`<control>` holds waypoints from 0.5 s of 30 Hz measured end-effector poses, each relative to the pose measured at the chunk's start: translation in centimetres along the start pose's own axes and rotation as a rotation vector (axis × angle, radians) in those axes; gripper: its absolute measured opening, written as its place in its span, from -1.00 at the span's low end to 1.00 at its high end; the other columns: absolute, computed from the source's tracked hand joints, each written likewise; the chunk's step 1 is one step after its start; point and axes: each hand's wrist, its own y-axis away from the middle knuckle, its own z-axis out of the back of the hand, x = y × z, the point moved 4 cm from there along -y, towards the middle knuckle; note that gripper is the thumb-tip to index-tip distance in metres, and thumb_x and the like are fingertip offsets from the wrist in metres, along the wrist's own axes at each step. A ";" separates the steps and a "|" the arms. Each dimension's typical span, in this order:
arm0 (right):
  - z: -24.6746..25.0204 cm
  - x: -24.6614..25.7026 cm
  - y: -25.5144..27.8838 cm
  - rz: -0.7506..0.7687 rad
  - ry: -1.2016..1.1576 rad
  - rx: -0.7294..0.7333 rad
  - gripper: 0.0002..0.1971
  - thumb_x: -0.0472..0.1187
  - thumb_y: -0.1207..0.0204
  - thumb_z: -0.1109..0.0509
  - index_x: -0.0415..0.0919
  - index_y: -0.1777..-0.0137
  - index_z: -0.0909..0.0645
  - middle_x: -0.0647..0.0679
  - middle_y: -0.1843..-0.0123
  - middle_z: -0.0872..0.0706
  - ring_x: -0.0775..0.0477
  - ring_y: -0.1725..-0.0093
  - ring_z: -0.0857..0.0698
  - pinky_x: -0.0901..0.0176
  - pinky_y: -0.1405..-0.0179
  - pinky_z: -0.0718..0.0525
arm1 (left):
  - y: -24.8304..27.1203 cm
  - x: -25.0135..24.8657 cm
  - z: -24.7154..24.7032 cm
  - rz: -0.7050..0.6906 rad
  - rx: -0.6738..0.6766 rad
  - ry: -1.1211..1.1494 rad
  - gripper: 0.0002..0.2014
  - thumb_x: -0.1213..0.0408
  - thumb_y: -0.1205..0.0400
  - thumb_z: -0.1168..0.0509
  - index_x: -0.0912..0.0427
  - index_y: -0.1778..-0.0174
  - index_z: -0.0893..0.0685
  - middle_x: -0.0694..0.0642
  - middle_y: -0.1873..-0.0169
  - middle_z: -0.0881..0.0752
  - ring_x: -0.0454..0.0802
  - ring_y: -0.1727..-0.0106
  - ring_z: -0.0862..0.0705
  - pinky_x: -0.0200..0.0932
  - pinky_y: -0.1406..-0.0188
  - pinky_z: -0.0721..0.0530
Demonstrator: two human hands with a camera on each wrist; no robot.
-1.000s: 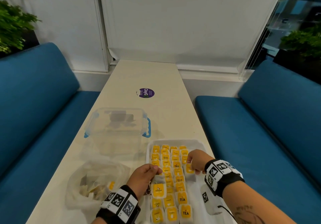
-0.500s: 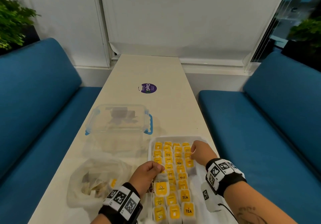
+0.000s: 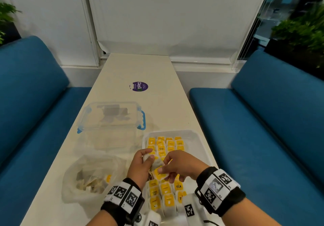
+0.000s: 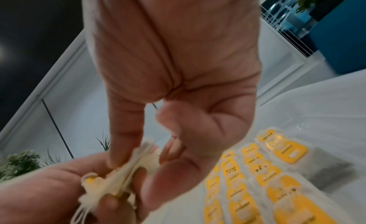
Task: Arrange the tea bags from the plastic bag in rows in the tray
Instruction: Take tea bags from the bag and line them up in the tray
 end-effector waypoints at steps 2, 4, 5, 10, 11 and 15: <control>-0.2 -0.2 0.3 0.022 -0.010 -0.015 -0.76 -0.17 -0.46 -0.49 -0.14 0.26 -0.46 -0.06 0.42 -0.70 0.10 0.53 -0.66 0.32 0.66 -0.44 | 0.4 0.2 0.0 0.029 -0.005 0.028 -0.83 0.29 -0.64 -0.24 -0.13 0.02 -0.54 0.06 0.06 -0.64 0.06 0.12 -0.64 -0.04 0.29 -0.63; 0.1 -0.1 0.7 0.041 -0.047 -0.058 -0.76 -0.23 -0.46 -0.48 -0.15 0.31 -0.46 -0.05 0.42 -0.68 0.07 0.50 -0.68 0.32 0.68 -0.45 | 0.8 0.2 0.1 0.054 -0.009 0.055 -0.84 0.29 -0.65 -0.23 -0.07 -0.08 -0.53 0.05 0.10 -0.60 0.01 0.22 -0.59 -0.08 0.36 -0.61; 0.3 -0.1 0.9 0.048 -0.074 -0.081 -0.76 -0.26 -0.46 -0.47 -0.15 0.31 -0.46 -0.04 0.41 -0.68 0.05 0.47 -0.70 0.31 0.69 -0.45 | 1.0 0.3 0.2 0.064 -0.012 0.066 -0.83 0.30 -0.66 -0.22 -0.04 -0.12 -0.52 0.07 0.11 -0.60 0.00 0.26 -0.57 -0.14 0.42 -0.59; 0.8 0.1 1.7 0.062 -0.166 -0.120 -0.84 -0.37 -0.51 -0.30 -0.18 0.23 -0.40 -0.20 0.30 -0.70 -0.06 0.41 -0.76 0.29 0.70 -0.46 | 1.4 0.8 0.8 0.077 0.000 0.054 -0.82 0.34 -0.67 -0.18 -0.08 -0.01 -0.56 0.17 0.25 -0.58 -0.01 0.44 -0.49 -0.27 0.64 -0.51; 0.9 0.2 1.9 0.063 -0.148 -0.120 -0.86 -0.38 -0.50 -0.28 -0.18 0.21 -0.40 -0.22 0.30 -0.70 -0.04 0.44 -0.75 0.29 0.70 -0.47 | 1.5 0.9 1.0 0.074 -0.004 0.026 -0.81 0.35 -0.67 -0.18 -0.08 0.00 -0.57 0.17 0.26 -0.58 -0.01 0.44 -0.50 -0.28 0.66 -0.51; 1.5 0.3 2.1 0.103 -0.007 -0.181 -0.80 -0.47 -0.45 -0.34 -0.15 0.25 -0.52 -0.12 0.34 -0.62 0.08 0.51 -0.57 0.30 0.63 -0.43 | 2.0 0.6 1.2 0.071 0.009 -0.029 -0.87 0.29 -0.66 -0.21 -0.05 0.04 -0.60 0.13 0.26 -0.60 -0.02 0.46 -0.51 -0.29 0.68 -0.50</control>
